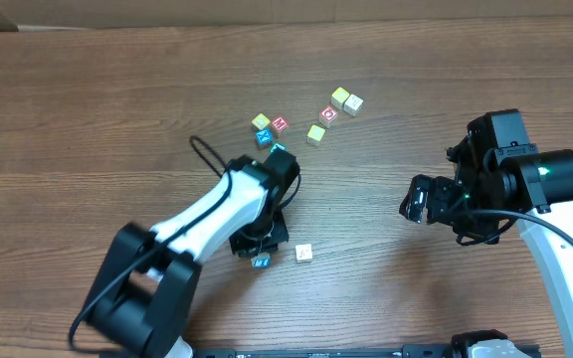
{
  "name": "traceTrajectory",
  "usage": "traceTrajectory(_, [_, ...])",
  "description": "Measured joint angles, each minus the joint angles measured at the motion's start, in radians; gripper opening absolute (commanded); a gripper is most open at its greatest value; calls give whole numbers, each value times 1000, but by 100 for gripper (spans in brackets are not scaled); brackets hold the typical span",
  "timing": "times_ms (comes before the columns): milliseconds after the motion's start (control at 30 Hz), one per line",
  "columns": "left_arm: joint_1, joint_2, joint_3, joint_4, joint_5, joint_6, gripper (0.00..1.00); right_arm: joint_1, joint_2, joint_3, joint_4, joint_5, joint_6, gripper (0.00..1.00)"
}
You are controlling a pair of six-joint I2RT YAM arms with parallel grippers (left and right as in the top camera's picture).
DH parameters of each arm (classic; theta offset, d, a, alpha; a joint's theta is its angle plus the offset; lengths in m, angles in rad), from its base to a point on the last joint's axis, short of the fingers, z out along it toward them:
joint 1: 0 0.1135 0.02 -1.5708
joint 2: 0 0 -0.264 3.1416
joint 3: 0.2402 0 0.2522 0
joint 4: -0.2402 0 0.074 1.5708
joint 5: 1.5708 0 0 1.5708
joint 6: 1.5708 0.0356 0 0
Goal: Flip 5 blocks
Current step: 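Carry the 'Y' block toward the placed '6' block, then lower the 'Y' block beside the '6' block and open the left gripper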
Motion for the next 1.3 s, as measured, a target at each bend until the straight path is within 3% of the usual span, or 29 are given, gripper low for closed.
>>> traceTrajectory(233, [-69, -201, -122, 158, -2, -34, 14, 0, 0, 0, 14, 0, -2, 100])
traceTrajectory(667, [-127, -214, -239, 355, 1, -100, 18, 0, 0, 0, 7, 0, -3, 100])
traceTrajectory(1000, [-127, -214, -240, 378, -6, -103, 26, 0, 0, 0, 7, 0, -2, 100])
traceTrajectory(1300, [-127, -214, -240, 381, -7, -103, 27, 0, 0, 0, 7, 0, -2, 100])
